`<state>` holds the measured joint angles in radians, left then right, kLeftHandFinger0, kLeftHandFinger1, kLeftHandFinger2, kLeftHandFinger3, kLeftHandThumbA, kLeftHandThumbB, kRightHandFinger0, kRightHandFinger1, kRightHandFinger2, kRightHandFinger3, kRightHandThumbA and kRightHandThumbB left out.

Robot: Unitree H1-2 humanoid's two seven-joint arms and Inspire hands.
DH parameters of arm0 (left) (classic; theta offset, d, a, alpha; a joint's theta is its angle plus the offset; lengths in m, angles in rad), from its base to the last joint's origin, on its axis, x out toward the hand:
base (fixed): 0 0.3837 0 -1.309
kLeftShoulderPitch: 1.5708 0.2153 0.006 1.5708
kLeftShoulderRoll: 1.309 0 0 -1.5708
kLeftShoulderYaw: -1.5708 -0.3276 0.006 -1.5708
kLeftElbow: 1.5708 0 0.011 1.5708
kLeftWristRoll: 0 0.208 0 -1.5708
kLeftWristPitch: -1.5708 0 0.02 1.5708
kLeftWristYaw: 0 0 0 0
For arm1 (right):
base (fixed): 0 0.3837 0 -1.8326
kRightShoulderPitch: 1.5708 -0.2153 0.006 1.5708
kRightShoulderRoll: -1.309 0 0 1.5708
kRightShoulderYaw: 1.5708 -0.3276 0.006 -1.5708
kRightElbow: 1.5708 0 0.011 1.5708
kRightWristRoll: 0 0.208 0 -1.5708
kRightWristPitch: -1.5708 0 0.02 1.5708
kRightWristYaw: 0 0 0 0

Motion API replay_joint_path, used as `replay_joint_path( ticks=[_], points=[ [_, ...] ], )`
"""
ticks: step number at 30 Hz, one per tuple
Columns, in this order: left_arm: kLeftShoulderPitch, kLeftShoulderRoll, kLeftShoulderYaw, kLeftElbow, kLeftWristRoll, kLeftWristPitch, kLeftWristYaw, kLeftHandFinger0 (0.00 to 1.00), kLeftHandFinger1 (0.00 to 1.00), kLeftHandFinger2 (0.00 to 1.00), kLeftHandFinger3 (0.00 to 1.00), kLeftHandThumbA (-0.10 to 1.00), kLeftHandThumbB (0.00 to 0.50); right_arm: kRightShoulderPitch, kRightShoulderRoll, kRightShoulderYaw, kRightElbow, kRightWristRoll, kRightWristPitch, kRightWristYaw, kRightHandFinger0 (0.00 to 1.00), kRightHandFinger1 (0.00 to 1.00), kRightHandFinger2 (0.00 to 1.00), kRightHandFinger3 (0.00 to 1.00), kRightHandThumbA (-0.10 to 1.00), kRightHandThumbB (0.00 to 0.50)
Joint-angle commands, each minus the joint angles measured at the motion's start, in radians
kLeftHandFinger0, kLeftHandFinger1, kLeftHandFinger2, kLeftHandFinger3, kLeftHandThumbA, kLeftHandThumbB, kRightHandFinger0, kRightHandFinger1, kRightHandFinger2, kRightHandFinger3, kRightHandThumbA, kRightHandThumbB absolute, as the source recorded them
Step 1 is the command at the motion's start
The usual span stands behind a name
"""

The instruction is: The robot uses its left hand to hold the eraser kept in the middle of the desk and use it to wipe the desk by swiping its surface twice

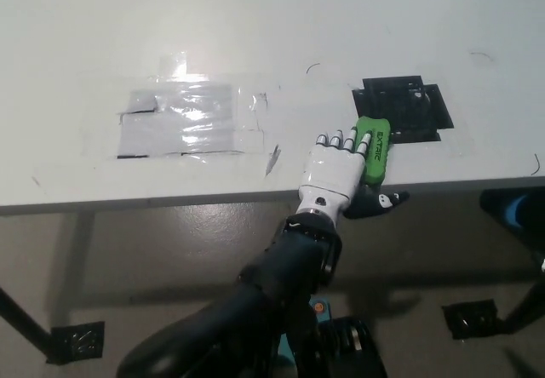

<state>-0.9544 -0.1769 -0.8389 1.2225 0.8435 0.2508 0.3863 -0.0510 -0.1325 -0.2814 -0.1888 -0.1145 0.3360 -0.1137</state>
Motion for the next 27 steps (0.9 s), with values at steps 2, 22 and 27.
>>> replay_joint_path(
  ticks=[2,22,27],
  points=[
    [0.082,-0.053,-0.057,0.13,0.018,-0.056,-0.366,1.0,1.0,1.0,1.0,1.0,0.5,-0.055,-0.012,0.011,-0.052,-0.055,0.019,-0.044,1.0,1.0,1.0,1.0,1.0,0.069],
    [0.104,0.152,0.013,0.134,-0.018,-0.017,-0.375,1.0,1.0,1.0,1.0,1.0,0.5,-0.022,-0.005,-0.008,-0.055,-0.04,0.007,-0.038,1.0,1.0,1.0,1.0,1.0,0.078],
    [0.134,0.234,0.039,0.122,-0.036,-0.015,-0.358,1.0,1.0,1.0,1.0,1.0,0.5,-0.024,-0.003,-0.018,-0.055,-0.042,0.013,-0.045,1.0,1.0,1.0,1.0,1.0,0.042]
  ],
)
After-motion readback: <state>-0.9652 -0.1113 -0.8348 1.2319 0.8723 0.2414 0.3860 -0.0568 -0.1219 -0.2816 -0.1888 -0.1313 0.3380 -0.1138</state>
